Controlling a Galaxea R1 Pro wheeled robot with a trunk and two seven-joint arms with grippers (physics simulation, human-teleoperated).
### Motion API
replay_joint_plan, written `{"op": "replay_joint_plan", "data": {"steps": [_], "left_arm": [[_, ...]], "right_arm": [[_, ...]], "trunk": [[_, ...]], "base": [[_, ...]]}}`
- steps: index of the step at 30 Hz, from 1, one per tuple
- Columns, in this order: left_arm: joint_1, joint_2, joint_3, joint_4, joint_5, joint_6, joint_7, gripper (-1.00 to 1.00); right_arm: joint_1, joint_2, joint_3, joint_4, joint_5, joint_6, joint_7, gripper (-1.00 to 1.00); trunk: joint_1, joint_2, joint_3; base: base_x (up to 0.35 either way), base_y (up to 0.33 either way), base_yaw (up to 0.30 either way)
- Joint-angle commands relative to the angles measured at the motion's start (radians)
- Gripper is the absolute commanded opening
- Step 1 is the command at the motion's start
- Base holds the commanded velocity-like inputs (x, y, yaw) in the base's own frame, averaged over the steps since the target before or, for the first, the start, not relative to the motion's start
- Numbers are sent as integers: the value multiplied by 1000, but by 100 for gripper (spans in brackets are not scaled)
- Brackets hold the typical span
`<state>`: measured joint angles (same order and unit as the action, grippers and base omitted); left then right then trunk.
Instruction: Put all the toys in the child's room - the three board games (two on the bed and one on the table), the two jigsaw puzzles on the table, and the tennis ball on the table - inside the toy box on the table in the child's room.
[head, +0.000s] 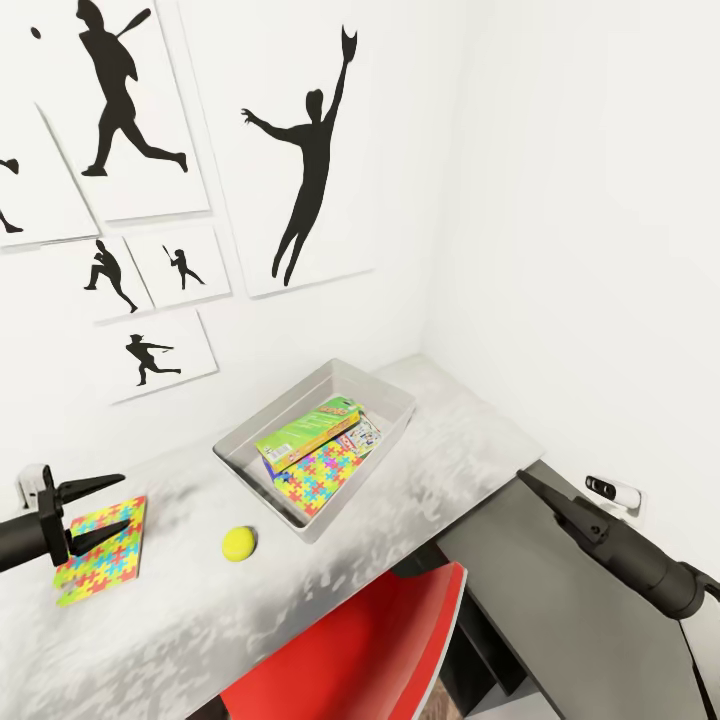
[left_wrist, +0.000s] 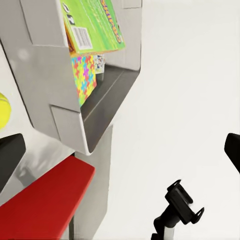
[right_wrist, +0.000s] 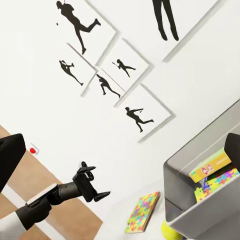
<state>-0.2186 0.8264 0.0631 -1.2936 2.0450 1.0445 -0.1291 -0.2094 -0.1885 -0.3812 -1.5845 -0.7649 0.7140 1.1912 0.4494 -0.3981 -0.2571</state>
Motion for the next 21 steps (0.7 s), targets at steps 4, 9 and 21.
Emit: {"op": "replay_joint_plan", "data": {"steps": [4, 9, 21], "left_arm": [[-1, 21, -1, -10, -37, 3, -10, 100], [-1, 52, 2, -7, -100, 3, -11, 100], [0, 66, 4, -6, -127, 3, -25, 100]], "right_arm": [[-1, 0, -1, 0, -4, 7, 1, 100], [-1, 0, -1, 0, -4, 7, 1, 100], [-1, 1, -1, 0, -4, 6, 2, 100]], "trunk": [[1, -2, -2], [1, -2, -2], [1, -2, -2]], "base": [[0, 0, 0], [-67, 23, 0], [-76, 38, 0]]}}
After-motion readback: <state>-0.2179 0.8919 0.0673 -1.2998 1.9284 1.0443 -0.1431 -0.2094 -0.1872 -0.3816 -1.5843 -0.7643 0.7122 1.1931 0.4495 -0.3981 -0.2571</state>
